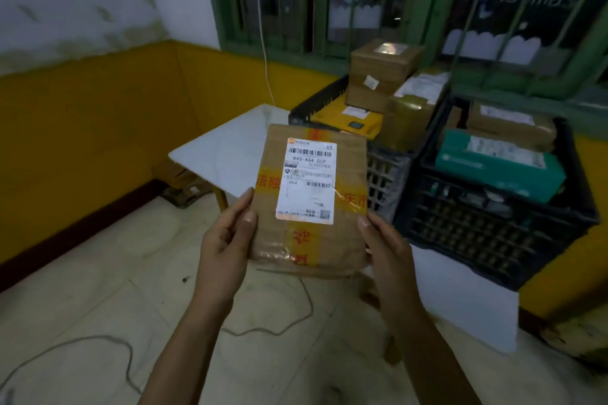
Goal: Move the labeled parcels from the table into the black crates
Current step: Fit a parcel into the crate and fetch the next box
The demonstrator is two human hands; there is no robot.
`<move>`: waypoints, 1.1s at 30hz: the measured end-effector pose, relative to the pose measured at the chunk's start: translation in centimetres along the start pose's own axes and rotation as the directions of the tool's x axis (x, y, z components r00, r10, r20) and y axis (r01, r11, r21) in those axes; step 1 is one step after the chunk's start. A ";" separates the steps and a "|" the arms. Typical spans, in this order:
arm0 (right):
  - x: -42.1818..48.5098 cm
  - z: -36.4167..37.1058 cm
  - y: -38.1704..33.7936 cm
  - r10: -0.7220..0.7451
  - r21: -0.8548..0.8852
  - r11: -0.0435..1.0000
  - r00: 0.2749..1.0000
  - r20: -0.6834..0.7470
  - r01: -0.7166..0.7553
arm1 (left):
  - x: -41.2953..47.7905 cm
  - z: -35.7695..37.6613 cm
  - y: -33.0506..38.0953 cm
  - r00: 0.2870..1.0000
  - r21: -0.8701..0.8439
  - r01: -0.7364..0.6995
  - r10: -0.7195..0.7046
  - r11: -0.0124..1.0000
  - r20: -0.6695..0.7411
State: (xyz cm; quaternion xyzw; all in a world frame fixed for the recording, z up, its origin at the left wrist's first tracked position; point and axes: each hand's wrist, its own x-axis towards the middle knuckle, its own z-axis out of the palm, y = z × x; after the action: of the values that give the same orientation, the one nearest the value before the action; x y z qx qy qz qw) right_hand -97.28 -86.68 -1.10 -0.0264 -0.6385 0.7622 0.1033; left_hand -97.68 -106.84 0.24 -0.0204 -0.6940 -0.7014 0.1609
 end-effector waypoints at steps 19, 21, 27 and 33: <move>31.4 1.9 -4.2 -0.195 -0.173 0.972 0.961 -0.195 0.162 | 34.3 11.7 -3.2 0.976 -0.118 -0.088 0.110 0.989 0.187; 33.3 2.1 -3.6 -0.133 -0.174 0.981 0.959 -0.249 0.091 | 37.4 12.5 -4.6 0.958 -0.107 -0.090 0.116 0.990 0.264; 39.1 0.1 -4.6 -0.009 -0.139 0.989 0.933 -0.361 -0.045 | 46.1 13.9 -8.6 0.873 0.146 -0.026 -0.048 0.989 0.485; 45.2 0.1 -5.5 -0.019 -0.198 0.978 0.918 -0.397 -0.065 | 51.1 14.6 -10.6 0.841 0.104 -0.062 -0.004 0.993 0.540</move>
State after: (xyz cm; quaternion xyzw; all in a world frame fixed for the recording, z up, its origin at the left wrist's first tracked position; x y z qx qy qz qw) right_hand -140.83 -77.27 8.49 -0.1984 -0.6800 0.6714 0.2180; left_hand -151.57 -102.80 3.40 -0.2180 -0.7509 -0.6228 -0.0292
